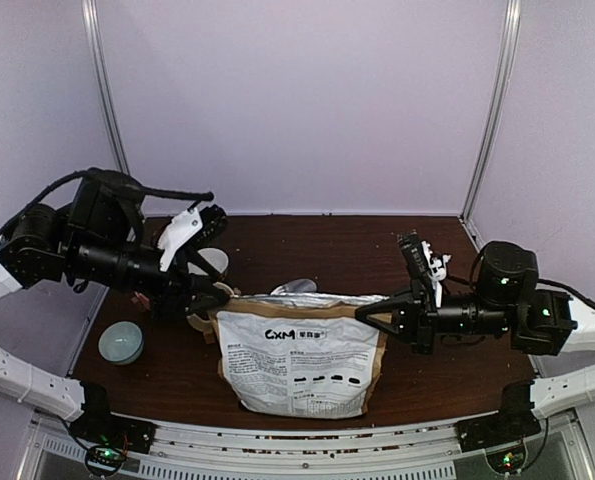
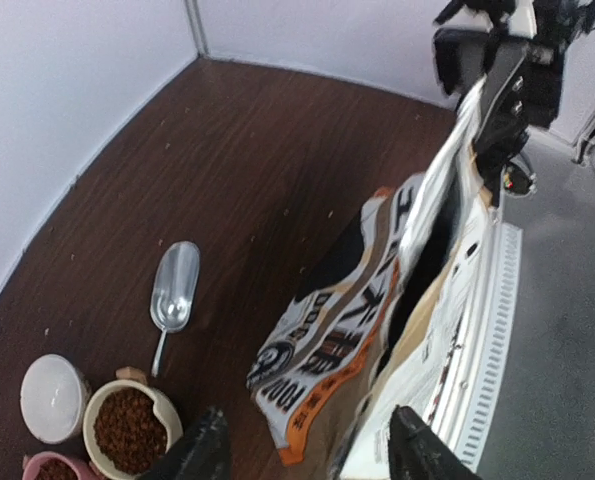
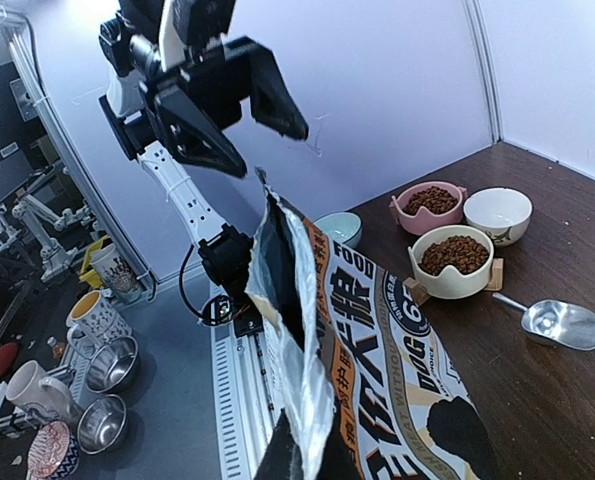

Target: Serve the pet food

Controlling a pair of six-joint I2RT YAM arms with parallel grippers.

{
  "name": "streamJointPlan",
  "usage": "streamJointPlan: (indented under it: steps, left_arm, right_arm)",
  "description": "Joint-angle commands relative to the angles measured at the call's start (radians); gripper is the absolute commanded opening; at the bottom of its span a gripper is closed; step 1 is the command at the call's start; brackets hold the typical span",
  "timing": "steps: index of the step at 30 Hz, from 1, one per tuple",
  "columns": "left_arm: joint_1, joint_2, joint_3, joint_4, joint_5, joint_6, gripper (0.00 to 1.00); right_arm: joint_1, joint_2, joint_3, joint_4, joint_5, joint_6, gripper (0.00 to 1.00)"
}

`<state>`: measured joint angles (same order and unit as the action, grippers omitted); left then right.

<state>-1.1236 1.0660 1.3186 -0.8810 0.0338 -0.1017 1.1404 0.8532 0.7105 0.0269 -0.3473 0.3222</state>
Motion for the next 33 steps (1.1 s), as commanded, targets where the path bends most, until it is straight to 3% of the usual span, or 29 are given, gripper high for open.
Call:
streamJointPlan:
  steps: [1,7,15,33]
  left_arm:
    - [-0.080,0.120,0.230,0.007,-0.001,0.066,0.65]
    - [-0.122,0.312,0.412,0.062,0.109,0.086,0.74]
    - [-0.141,0.414,0.409,0.141,0.170,0.073,0.76]
    - [-0.142,0.426,0.374,0.169,0.163,0.063,0.75]
  right_arm:
    - [-0.005,-0.009,0.040,0.076,-0.059,0.018,0.10]
    - [-0.006,-0.055,0.024,0.027,-0.010,0.001,0.43]
    - [-0.006,-0.119,-0.005,-0.077,0.000,-0.010,0.62]
    - [-0.009,-0.082,-0.011,-0.074,0.036,-0.020,0.18]
